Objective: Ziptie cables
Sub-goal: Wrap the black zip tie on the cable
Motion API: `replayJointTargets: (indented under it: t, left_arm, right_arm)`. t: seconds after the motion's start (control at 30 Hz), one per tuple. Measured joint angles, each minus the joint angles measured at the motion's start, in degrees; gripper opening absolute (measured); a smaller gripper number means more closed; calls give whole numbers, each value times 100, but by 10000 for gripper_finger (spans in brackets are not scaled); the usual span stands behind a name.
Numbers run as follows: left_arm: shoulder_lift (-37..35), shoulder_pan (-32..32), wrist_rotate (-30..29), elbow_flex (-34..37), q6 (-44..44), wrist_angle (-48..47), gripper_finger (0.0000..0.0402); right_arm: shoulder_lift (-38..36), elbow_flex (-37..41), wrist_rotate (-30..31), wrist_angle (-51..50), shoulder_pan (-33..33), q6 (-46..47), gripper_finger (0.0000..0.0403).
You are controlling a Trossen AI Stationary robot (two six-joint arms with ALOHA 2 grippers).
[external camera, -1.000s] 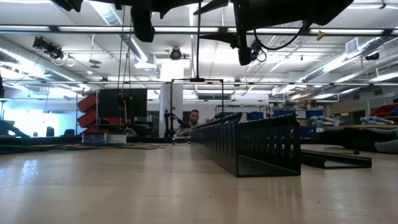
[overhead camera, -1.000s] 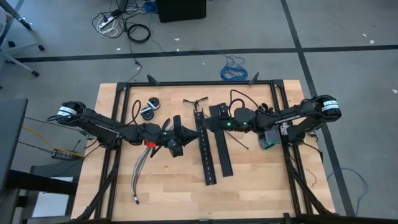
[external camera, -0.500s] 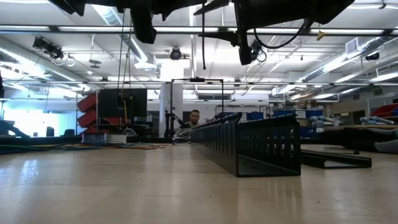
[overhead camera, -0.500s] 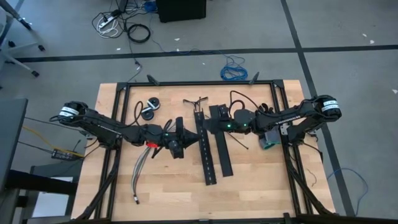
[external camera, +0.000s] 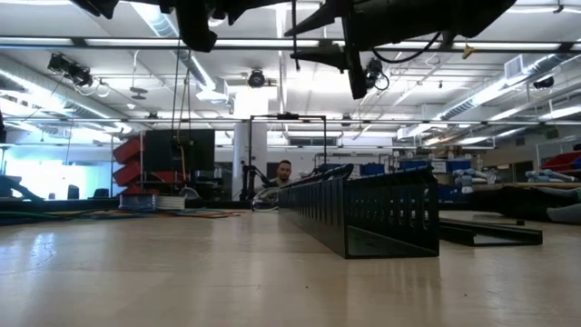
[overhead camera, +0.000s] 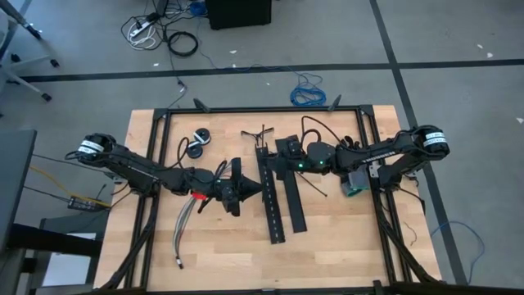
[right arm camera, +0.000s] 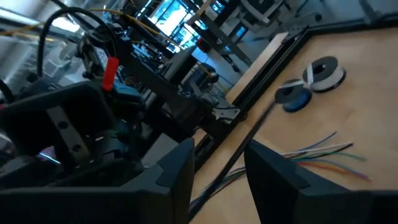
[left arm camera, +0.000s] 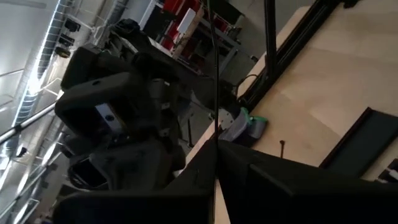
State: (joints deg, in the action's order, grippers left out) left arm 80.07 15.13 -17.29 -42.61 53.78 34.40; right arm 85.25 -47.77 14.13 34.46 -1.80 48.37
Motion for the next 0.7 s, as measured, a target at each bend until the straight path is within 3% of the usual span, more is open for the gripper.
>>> replayJointTargets:
  t: [0.7]
  left_arm:
    - [-2, 38, 43, 0, -752, -160, 0]
  right_arm:
    - [0, 0, 151, 124, 12, -845, 111]
